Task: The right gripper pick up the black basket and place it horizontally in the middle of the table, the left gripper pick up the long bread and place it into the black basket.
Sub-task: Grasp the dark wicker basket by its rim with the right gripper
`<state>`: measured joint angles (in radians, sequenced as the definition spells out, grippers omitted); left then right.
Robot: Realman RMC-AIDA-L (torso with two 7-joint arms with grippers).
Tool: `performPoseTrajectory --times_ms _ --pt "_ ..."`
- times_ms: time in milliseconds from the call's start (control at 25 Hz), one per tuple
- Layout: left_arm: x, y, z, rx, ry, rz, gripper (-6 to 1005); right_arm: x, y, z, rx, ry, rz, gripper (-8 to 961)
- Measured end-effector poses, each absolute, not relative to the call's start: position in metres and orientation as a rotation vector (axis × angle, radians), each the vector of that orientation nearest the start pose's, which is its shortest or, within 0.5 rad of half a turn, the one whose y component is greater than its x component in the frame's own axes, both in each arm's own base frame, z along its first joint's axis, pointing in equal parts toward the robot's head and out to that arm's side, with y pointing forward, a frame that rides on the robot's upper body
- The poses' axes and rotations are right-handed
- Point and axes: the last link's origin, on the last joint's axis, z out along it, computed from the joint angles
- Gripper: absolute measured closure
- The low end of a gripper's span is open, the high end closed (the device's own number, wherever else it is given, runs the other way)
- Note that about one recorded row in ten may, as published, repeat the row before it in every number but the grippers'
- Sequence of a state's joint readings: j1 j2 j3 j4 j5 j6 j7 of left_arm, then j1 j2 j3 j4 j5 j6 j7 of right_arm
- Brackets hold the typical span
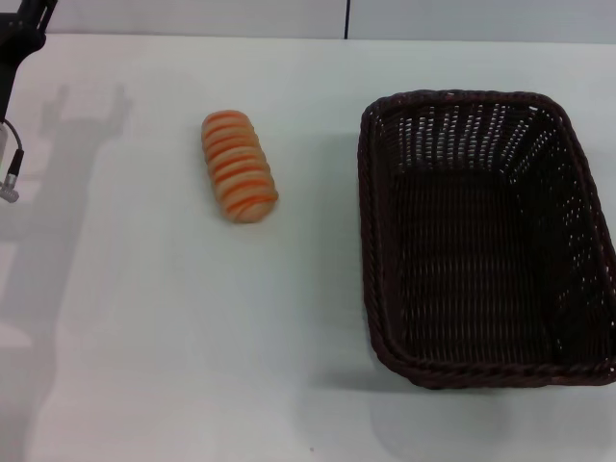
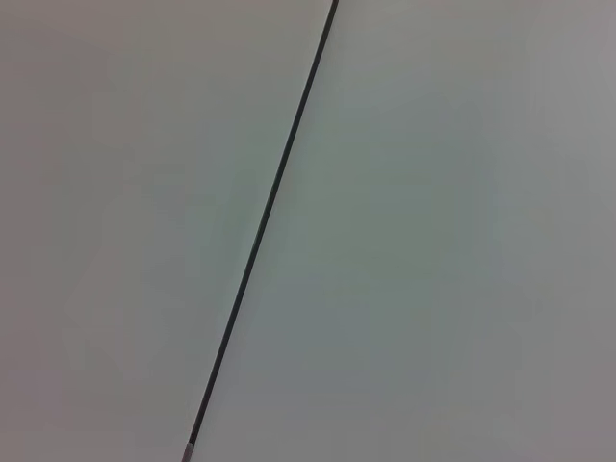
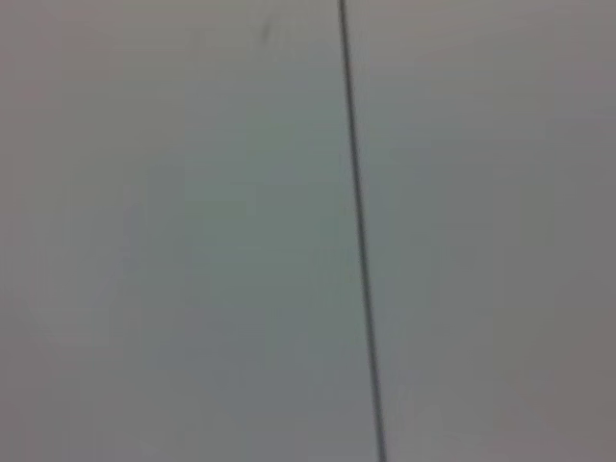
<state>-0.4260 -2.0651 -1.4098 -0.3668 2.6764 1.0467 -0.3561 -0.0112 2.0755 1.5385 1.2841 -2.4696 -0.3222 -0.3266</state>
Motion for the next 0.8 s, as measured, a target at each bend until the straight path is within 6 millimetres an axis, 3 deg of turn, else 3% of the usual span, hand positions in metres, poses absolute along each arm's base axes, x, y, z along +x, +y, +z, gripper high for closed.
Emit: performPoseTrajectory --times_ms 440,800 --pt "-0.307 0.371 0.035 -1.364 -0.671 -0.970 141 0.264 0.348 0.119 -1.544 0.888 0.474 228" --pt "-0.306 0.368 0.039 -1.351 -0.638 -0.994 142 0.229 0.342 0.126 -1.749 0.998 0.385 228"
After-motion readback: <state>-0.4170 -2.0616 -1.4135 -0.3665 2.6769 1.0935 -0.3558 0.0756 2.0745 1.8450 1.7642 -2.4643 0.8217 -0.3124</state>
